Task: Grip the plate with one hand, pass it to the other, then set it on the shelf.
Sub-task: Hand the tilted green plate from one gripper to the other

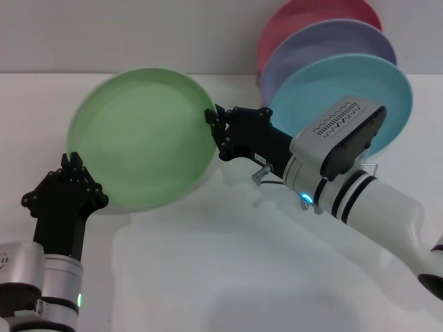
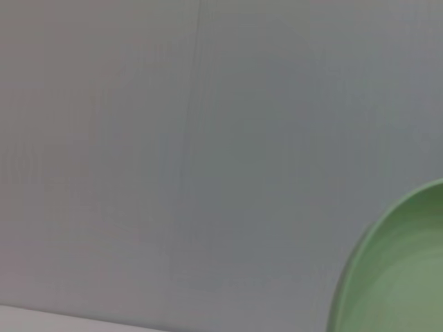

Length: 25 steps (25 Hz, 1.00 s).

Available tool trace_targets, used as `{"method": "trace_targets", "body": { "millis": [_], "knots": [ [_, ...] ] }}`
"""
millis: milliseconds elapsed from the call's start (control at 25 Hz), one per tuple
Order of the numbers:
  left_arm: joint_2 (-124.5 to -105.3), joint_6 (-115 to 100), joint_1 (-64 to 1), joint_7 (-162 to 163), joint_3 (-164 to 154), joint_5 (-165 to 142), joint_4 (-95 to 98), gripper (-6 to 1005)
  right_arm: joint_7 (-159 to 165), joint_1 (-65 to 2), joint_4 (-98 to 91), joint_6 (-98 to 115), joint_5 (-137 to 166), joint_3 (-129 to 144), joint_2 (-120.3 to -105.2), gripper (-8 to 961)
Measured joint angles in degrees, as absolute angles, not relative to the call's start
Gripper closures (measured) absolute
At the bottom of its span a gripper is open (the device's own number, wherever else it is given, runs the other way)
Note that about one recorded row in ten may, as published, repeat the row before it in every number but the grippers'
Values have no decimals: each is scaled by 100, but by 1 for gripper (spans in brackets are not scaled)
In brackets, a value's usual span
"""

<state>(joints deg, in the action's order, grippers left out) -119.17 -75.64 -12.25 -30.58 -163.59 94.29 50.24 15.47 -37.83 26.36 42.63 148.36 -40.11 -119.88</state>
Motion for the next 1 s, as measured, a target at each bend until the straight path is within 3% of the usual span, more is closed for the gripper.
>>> {"method": "trace_targets", "body": {
  "millis": [1000],
  "knots": [
    [-11918, -7539, -1283, -2999, -16365, 9462, 4986, 965, 1546, -3814, 2620, 4204, 14836, -4045, -11989, 896]
  ]
}}
